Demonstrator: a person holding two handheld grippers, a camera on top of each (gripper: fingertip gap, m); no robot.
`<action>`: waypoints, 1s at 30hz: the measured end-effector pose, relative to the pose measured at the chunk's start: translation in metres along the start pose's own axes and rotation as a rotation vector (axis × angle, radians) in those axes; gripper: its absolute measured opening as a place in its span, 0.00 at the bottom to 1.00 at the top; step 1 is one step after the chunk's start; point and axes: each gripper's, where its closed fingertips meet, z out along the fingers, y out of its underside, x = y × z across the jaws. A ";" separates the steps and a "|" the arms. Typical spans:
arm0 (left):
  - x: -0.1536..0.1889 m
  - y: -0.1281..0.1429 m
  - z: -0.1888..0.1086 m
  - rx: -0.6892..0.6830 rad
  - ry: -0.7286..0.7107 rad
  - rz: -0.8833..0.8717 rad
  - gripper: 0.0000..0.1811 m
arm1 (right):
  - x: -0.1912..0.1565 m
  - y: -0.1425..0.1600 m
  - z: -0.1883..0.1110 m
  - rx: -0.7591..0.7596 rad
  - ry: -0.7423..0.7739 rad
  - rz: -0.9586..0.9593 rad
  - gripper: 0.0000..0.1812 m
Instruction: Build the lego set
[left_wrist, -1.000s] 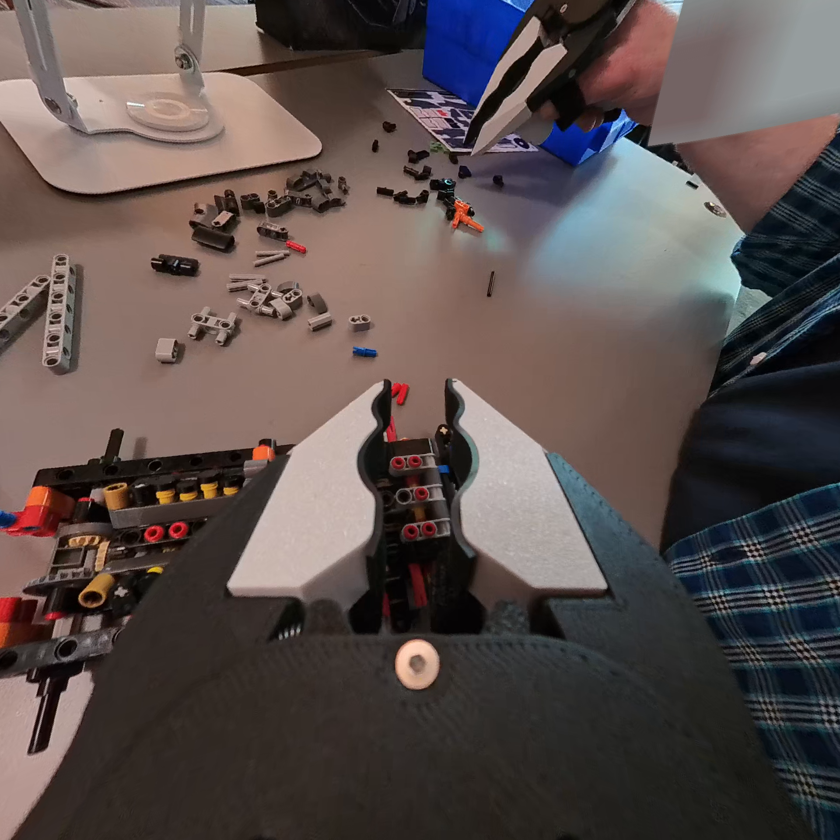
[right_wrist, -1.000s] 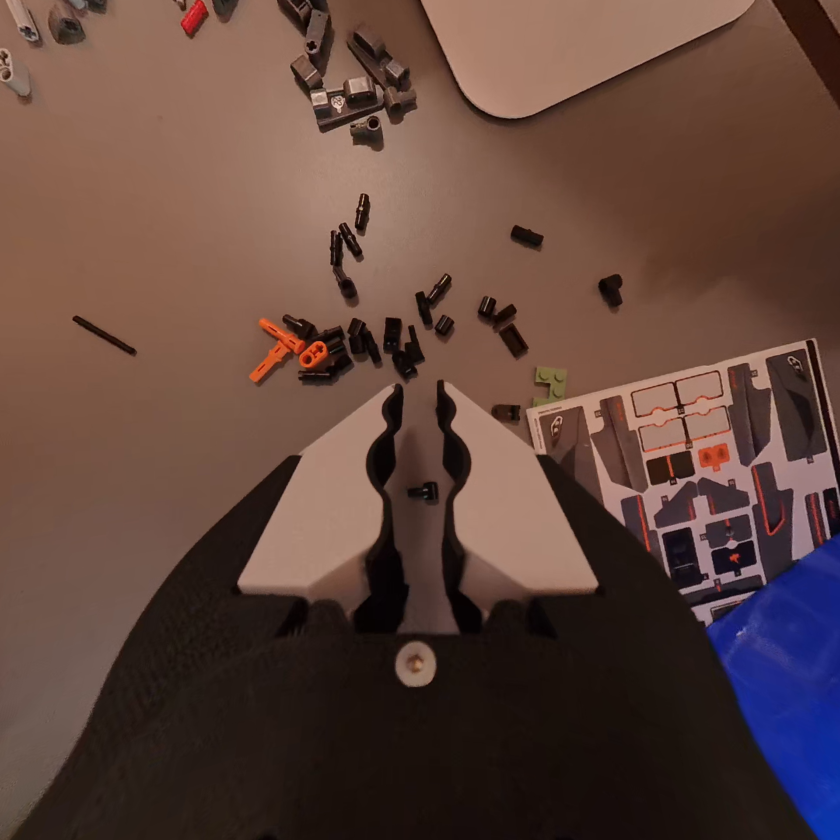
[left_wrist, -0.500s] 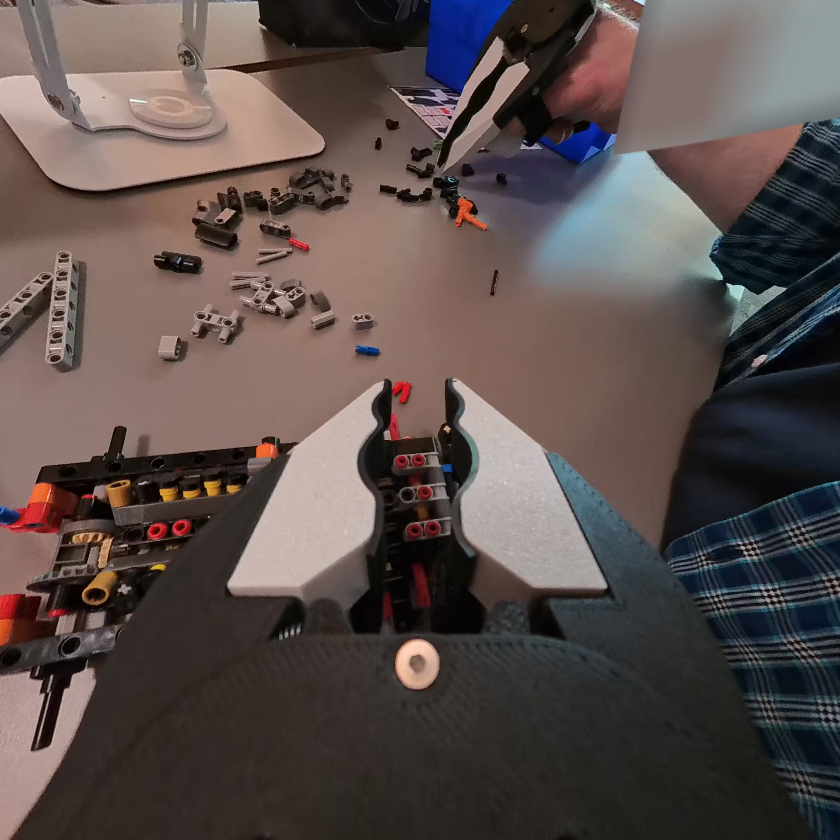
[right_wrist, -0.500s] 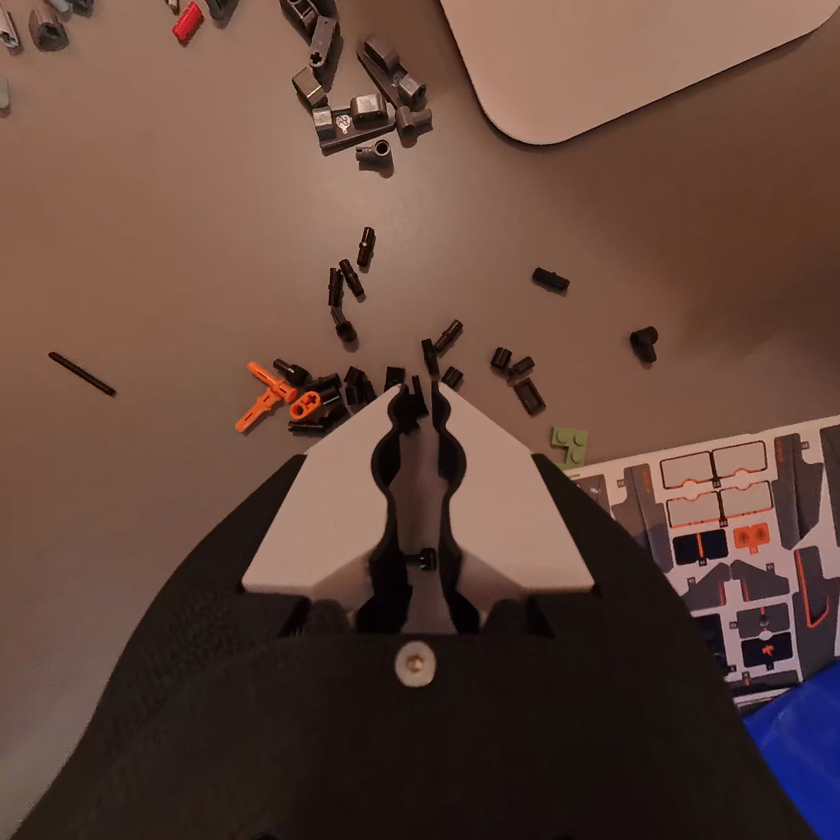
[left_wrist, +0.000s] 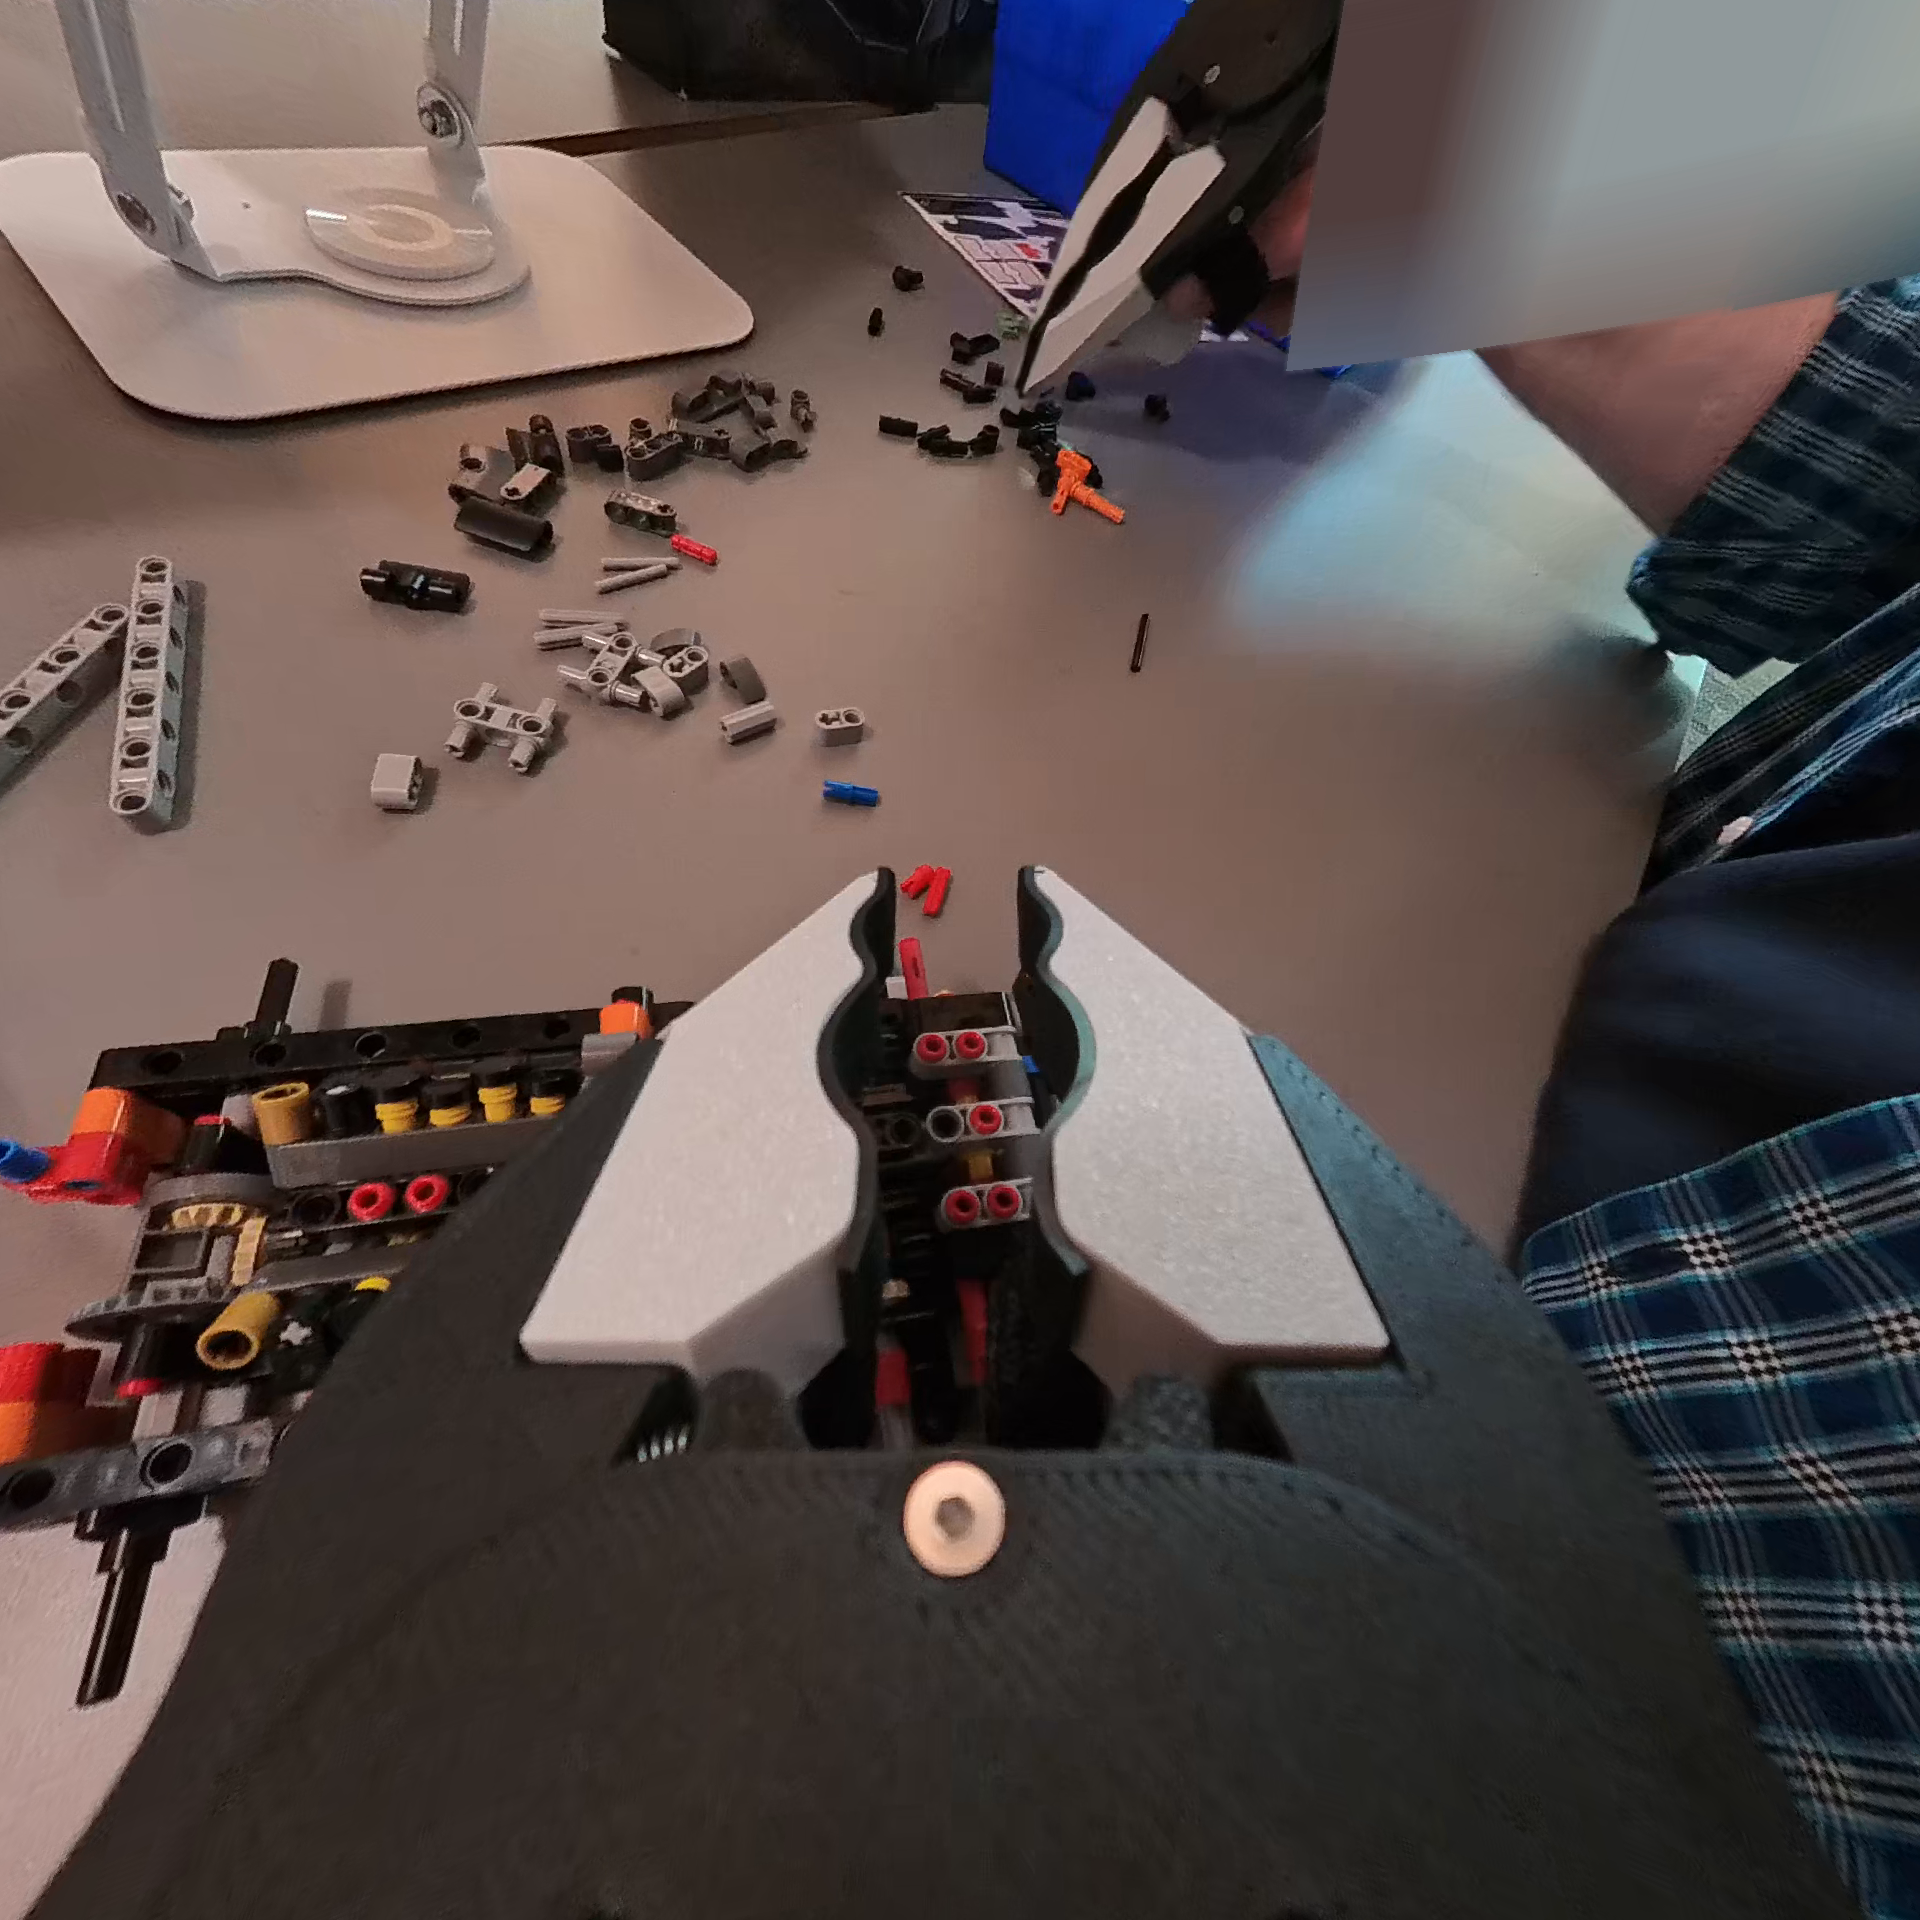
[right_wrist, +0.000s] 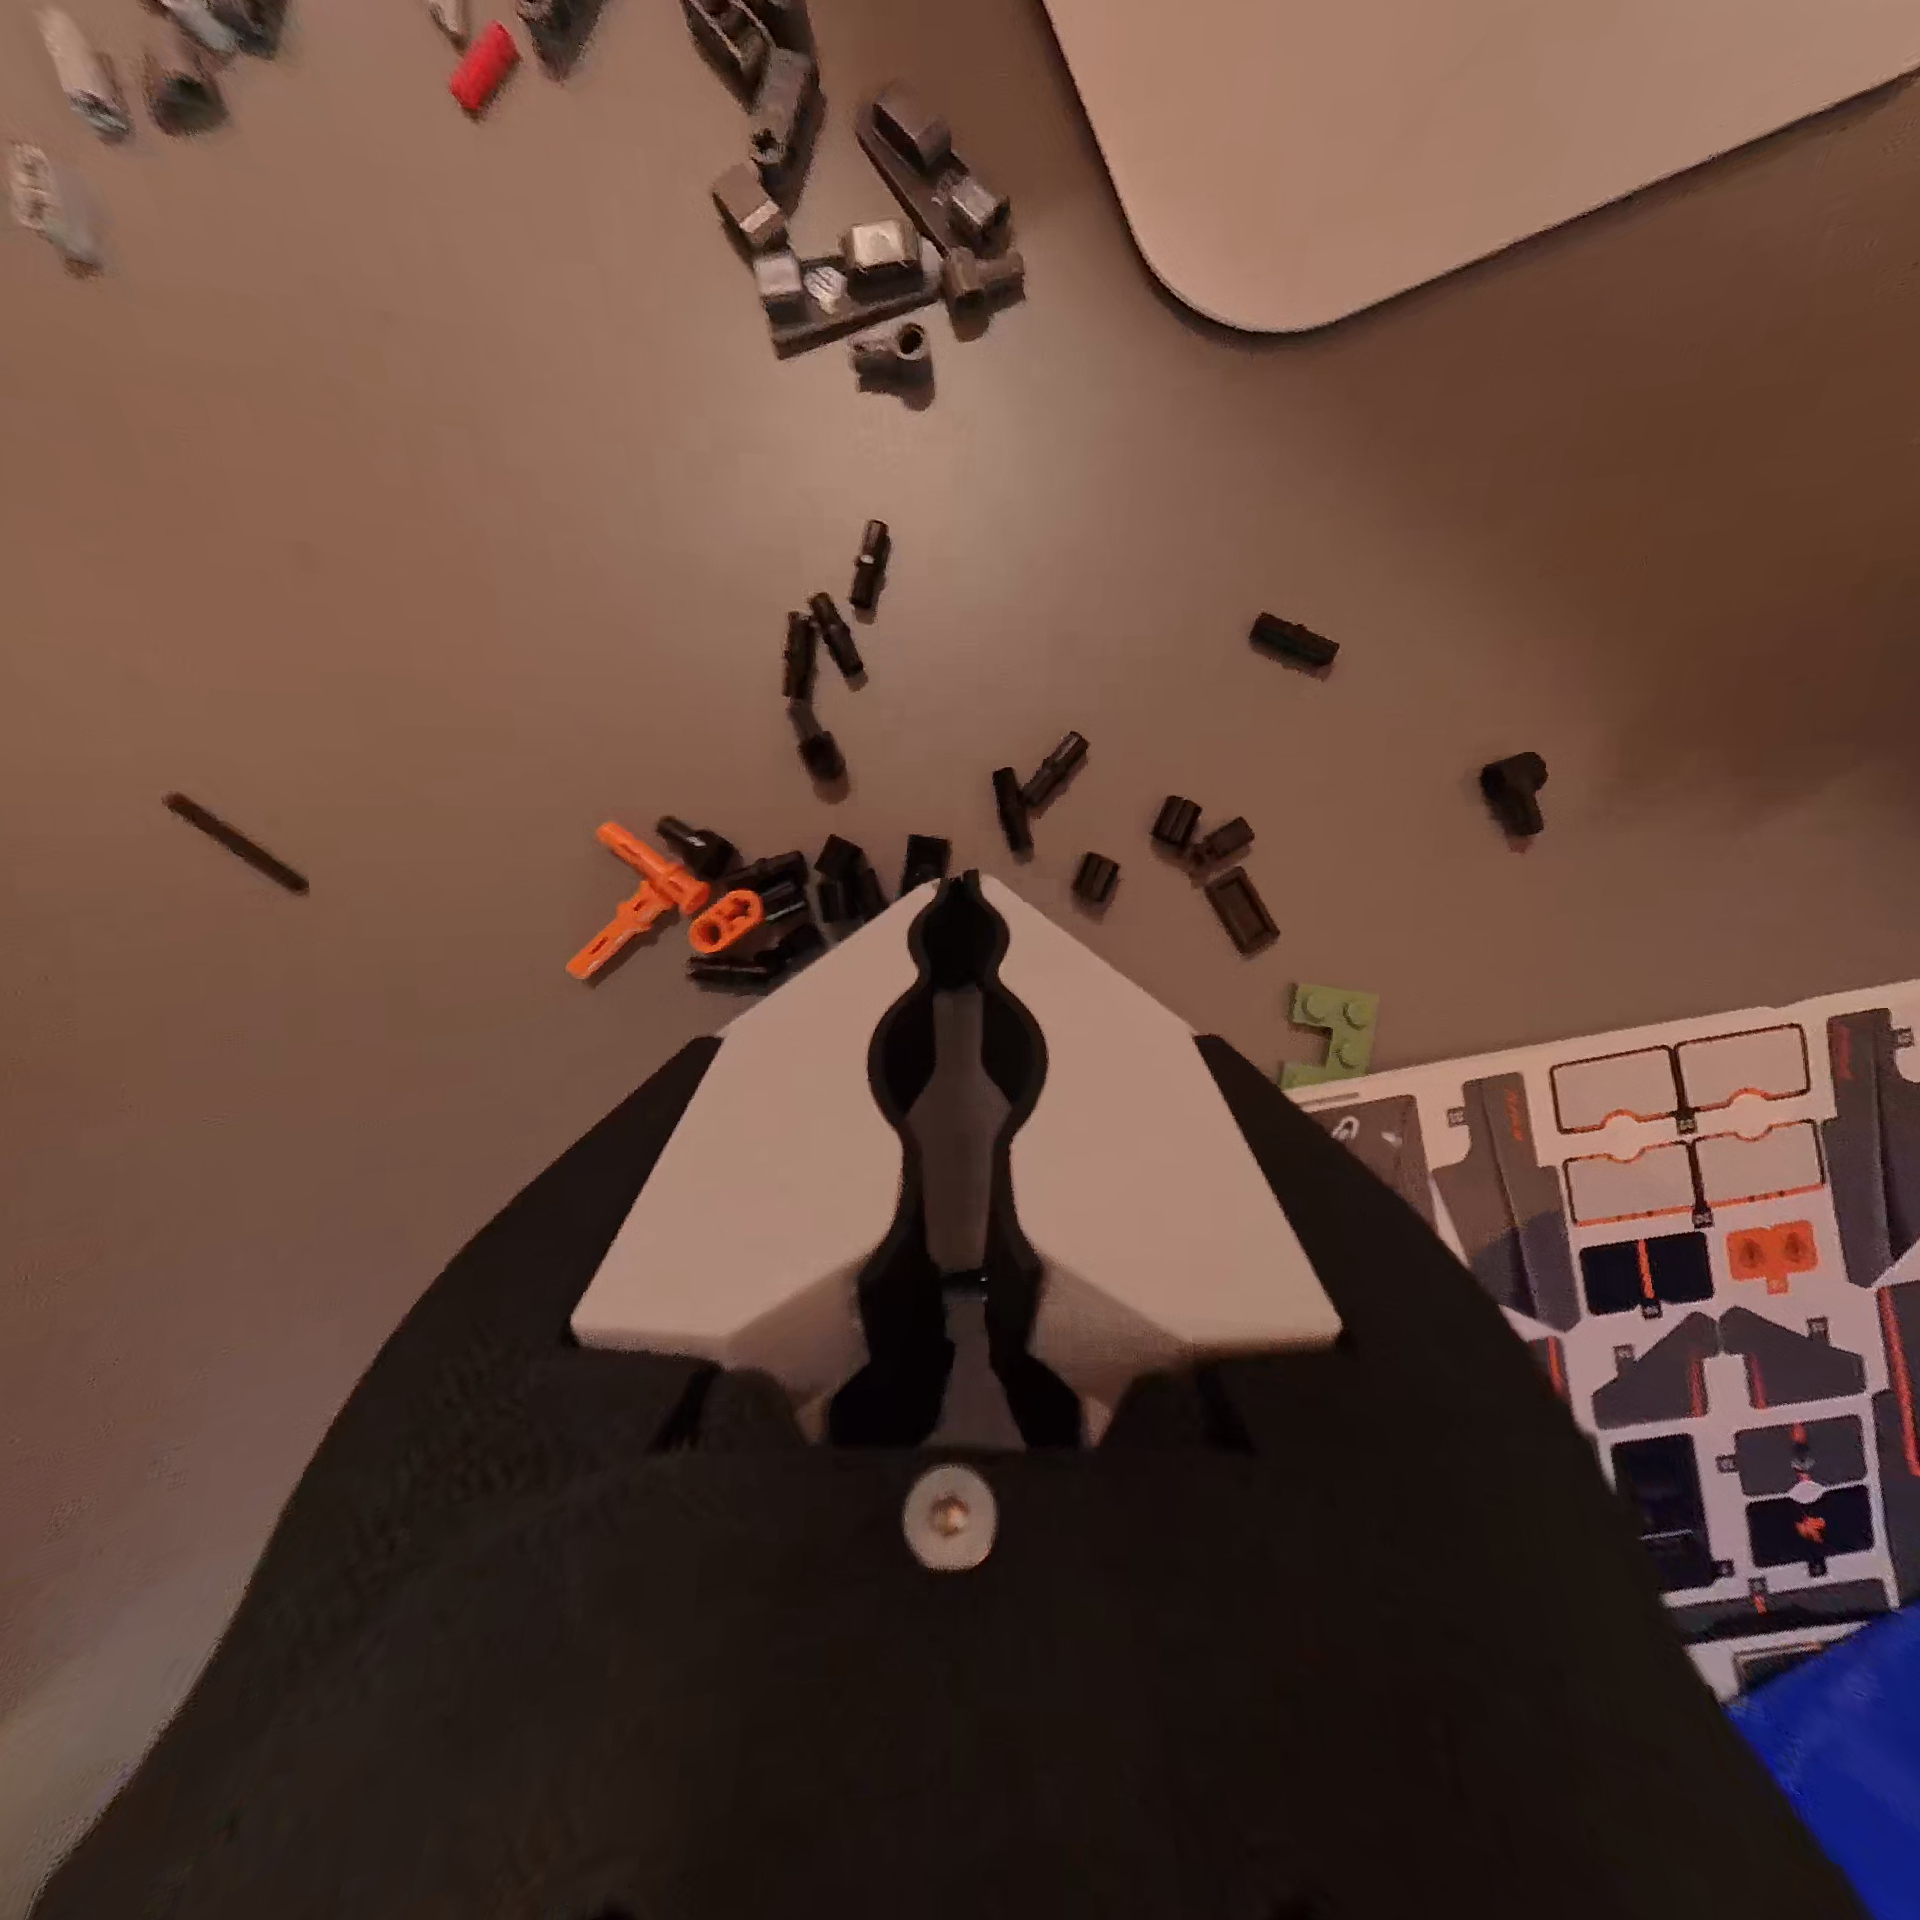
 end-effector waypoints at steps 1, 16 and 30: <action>0.000 0.000 0.000 0.001 -0.001 0.000 0.13 | -0.005 -0.002 -0.005 0.021 -0.012 -0.006 0.00; 0.009 -0.002 0.004 -0.007 0.012 0.020 0.13 | -0.028 -0.005 -0.025 0.084 0.030 -0.064 0.02; 0.000 0.003 0.002 -0.008 0.002 0.002 0.13 | -0.007 -0.002 0.010 -0.017 0.066 -0.014 0.02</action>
